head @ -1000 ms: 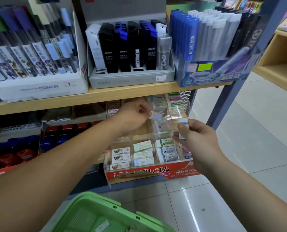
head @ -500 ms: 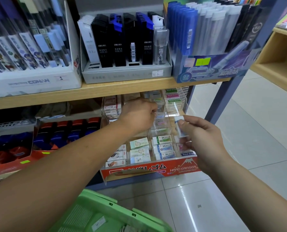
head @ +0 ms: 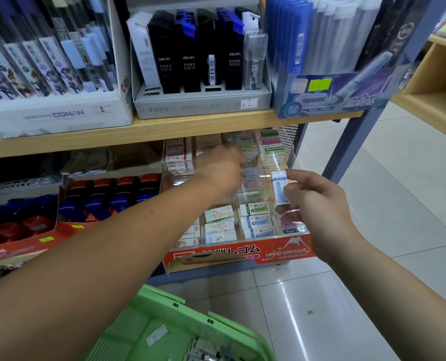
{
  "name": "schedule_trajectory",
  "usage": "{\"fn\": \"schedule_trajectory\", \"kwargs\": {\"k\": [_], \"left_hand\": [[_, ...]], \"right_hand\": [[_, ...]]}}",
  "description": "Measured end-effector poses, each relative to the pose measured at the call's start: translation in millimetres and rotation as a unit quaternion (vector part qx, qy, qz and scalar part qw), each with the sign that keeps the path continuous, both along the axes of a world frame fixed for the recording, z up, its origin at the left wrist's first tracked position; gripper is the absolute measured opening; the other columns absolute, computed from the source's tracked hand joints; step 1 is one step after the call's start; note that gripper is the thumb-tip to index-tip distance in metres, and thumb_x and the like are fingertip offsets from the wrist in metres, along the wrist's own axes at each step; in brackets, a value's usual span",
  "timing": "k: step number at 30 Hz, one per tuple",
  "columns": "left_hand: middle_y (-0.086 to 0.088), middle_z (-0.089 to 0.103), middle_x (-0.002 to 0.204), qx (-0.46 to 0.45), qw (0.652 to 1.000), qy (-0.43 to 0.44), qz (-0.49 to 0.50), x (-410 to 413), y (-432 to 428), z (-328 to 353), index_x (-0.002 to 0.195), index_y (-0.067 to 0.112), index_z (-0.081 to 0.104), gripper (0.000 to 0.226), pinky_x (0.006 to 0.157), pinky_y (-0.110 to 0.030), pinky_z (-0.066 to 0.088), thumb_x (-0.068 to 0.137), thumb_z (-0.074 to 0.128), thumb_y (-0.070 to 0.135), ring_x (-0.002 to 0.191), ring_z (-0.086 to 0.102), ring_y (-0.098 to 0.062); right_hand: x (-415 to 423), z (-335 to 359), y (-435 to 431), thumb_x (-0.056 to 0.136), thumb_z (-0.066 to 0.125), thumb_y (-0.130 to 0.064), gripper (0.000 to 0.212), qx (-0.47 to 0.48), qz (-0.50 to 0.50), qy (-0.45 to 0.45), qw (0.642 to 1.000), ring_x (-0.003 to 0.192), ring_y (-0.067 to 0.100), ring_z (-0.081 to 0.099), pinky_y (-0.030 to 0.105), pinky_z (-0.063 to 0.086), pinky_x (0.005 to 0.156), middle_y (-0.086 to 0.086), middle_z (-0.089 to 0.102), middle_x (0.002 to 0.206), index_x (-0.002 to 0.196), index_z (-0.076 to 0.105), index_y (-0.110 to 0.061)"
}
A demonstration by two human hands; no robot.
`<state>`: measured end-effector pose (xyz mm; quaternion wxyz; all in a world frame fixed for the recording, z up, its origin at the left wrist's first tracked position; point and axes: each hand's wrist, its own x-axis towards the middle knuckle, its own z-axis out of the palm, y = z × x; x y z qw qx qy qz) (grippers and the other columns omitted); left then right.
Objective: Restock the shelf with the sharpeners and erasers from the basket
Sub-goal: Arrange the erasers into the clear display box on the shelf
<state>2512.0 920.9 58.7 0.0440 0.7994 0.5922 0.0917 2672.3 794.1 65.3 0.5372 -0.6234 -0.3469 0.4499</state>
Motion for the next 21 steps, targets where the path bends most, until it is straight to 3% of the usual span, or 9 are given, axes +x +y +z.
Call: {"fn": "schedule_trajectory", "kwargs": {"k": [2, 4, 5, 8, 11, 14, 16, 18, 21], "left_hand": [[0.012, 0.070, 0.117, -0.021, 0.996, -0.089, 0.004, -7, -2, 0, 0.115, 0.036, 0.074, 0.030, 0.080, -0.030, 0.054, 0.088, 0.073, 0.022, 0.102, 0.066, -0.016], [0.011, 0.064, 0.107, -0.027, 0.992, -0.119, -0.021, -15, -6, -1, 0.105, 0.033, 0.076, 0.016, 0.082, -0.031, 0.055, 0.091, 0.071, 0.027, 0.097, 0.062, -0.014], [0.010, 0.057, 0.104, -0.020, 0.994, -0.094, -0.043, -17, -8, 0, 0.102, 0.031, 0.075, 0.012, 0.079, -0.030, 0.051, 0.095, 0.066, 0.031, 0.095, 0.057, -0.014], [0.006, 0.043, 0.108, -0.018, 0.997, -0.003, -0.079, -19, -9, 1, 0.107, 0.027, 0.072, 0.030, 0.077, -0.029, 0.042, 0.105, 0.046, 0.042, 0.100, 0.049, -0.015], [0.002, 0.048, 0.118, -0.025, 0.995, 0.037, -0.088, -18, -10, 5, 0.121, 0.026, 0.068, 0.036, 0.079, -0.030, 0.041, 0.107, 0.040, 0.043, 0.113, 0.054, -0.020], [0.002, 0.051, 0.117, -0.042, 0.994, 0.053, -0.086, -20, -12, 8, 0.128, 0.033, 0.066, 0.037, 0.081, -0.031, 0.046, 0.106, 0.038, 0.043, 0.114, 0.054, -0.021], [0.004, 0.045, 0.112, -0.062, 0.992, 0.068, -0.086, -19, -13, 13, 0.123, 0.035, 0.067, 0.035, 0.088, -0.033, 0.049, 0.106, 0.038, 0.044, 0.110, 0.050, -0.019], [0.005, 0.044, 0.113, -0.086, 0.991, 0.062, -0.086, -17, -15, 16, 0.120, 0.038, 0.069, 0.032, 0.090, -0.033, 0.049, 0.105, 0.042, 0.046, 0.106, 0.046, -0.016], [0.003, 0.052, 0.112, -0.078, 0.993, 0.005, -0.085, -25, -19, 13, 0.113, 0.035, 0.073, 0.029, 0.089, -0.033, 0.052, 0.103, 0.047, 0.042, 0.107, 0.056, -0.021]], "right_hand": [[-2, 0, 0, 0.104, 0.060, -0.009, 0.025, 0.002, 0.003, -0.006, 1.000, 0.073, 0.023, 0.077, 0.039, 0.066, 0.063, -0.002, 0.076, 0.107, 0.111, 0.077, -0.025], [-3, 1, 1, 0.103, 0.060, -0.009, 0.025, 0.003, 0.008, -0.013, 1.000, 0.077, 0.027, 0.077, 0.040, 0.067, 0.066, -0.001, 0.076, 0.107, 0.112, 0.077, -0.025], [-3, 1, 1, 0.103, 0.061, -0.010, 0.023, 0.004, 0.010, -0.017, 1.000, 0.079, 0.029, 0.077, 0.042, 0.067, 0.067, -0.001, 0.076, 0.107, 0.112, 0.077, -0.024], [-6, 0, 1, 0.103, 0.062, -0.013, 0.019, 0.005, 0.021, -0.039, 0.999, 0.079, 0.027, 0.078, 0.041, 0.067, 0.065, -0.004, 0.077, 0.104, 0.107, 0.076, -0.025], [-7, 0, 0, 0.103, 0.062, -0.014, 0.025, 0.010, 0.056, -0.080, 0.995, 0.073, 0.011, 0.077, 0.024, 0.059, 0.051, -0.014, 0.077, 0.092, 0.091, 0.074, -0.033], [-8, 0, -1, 0.103, 0.062, -0.016, 0.025, 0.008, 0.073, -0.099, 0.992, 0.072, 0.007, 0.076, 0.021, 0.055, 0.050, -0.015, 0.078, 0.090, 0.088, 0.073, -0.033], [-6, 0, -1, 0.103, 0.063, -0.016, 0.021, 0.009, 0.076, -0.104, 0.992, 0.073, 0.008, 0.076, 0.021, 0.056, 0.051, -0.011, 0.079, 0.092, 0.091, 0.074, -0.030], [-2, -1, -1, 0.102, 0.065, -0.018, 0.015, 0.005, 0.088, -0.121, 0.989, 0.075, 0.012, 0.077, 0.025, 0.060, 0.056, -0.009, 0.079, 0.095, 0.098, 0.076, -0.028], [4, -1, -1, 0.101, 0.068, -0.020, 0.012, -0.020, 0.137, -0.180, 0.974, 0.084, 0.019, 0.077, 0.040, 0.066, 0.073, -0.008, 0.077, 0.100, 0.101, 0.076, -0.029]]}}
